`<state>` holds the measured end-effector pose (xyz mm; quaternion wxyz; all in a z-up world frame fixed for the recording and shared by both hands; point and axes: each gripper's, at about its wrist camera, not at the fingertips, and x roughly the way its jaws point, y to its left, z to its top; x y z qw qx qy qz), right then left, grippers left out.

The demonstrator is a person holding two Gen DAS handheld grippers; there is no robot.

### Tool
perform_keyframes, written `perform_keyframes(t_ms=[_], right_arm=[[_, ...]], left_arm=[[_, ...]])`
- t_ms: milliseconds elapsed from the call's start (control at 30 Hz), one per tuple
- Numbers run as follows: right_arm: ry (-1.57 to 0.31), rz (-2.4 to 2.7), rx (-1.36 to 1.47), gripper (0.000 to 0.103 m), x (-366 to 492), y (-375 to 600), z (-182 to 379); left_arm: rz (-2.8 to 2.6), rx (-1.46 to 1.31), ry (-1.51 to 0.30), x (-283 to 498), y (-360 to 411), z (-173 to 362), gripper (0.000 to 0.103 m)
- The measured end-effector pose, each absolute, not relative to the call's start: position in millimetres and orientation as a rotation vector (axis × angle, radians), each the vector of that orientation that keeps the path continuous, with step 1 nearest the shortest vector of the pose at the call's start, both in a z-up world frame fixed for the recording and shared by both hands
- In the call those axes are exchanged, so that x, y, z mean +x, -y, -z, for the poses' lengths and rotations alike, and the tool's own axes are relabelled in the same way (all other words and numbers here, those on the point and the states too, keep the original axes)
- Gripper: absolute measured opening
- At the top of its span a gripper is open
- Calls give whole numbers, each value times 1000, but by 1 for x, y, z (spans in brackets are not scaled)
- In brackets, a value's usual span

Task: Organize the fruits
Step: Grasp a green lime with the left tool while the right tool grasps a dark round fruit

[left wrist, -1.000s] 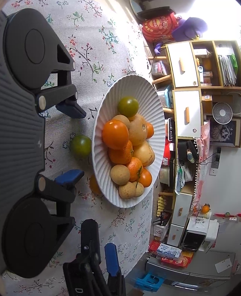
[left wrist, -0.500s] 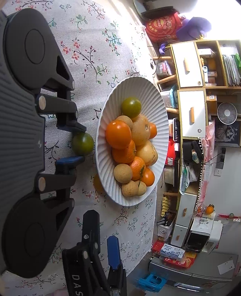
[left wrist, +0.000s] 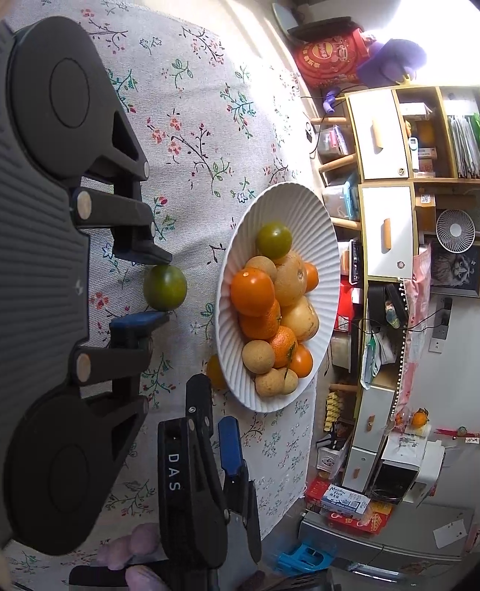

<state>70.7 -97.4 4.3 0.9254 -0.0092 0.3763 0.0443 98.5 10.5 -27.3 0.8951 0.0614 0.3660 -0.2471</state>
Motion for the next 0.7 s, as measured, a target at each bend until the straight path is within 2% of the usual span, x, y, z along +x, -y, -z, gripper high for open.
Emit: perform_keyframes(t_ms=[600, 700], right_arm=[[-752, -122, -71, 28, 82, 81, -2], [-752, -122, -70, 28, 82, 81, -2]], left_arm=[[518, 123, -774, 96, -14, 31, 13], [518, 124, -775, 96, -14, 31, 13]])
